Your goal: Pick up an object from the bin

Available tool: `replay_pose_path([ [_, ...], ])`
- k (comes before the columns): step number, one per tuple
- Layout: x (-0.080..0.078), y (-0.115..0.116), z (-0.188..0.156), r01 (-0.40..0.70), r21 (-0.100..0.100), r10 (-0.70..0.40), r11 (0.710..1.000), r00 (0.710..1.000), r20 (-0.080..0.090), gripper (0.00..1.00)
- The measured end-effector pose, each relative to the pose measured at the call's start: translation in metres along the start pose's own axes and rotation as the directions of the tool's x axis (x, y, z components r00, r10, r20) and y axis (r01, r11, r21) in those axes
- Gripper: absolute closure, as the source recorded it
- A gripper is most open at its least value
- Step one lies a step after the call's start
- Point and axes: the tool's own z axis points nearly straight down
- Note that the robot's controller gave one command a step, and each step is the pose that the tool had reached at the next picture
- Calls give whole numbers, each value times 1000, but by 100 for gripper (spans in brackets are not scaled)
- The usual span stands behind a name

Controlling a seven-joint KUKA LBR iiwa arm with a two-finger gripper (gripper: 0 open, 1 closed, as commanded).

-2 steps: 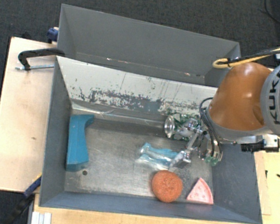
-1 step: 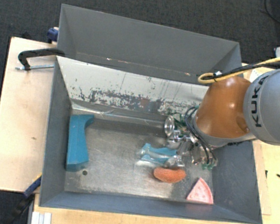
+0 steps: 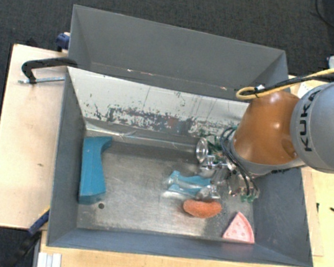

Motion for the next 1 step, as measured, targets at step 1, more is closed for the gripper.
replay_pose_path([
  [1, 2, 8, -166, 10, 6, -10, 1000, 1000, 13, 100],
])
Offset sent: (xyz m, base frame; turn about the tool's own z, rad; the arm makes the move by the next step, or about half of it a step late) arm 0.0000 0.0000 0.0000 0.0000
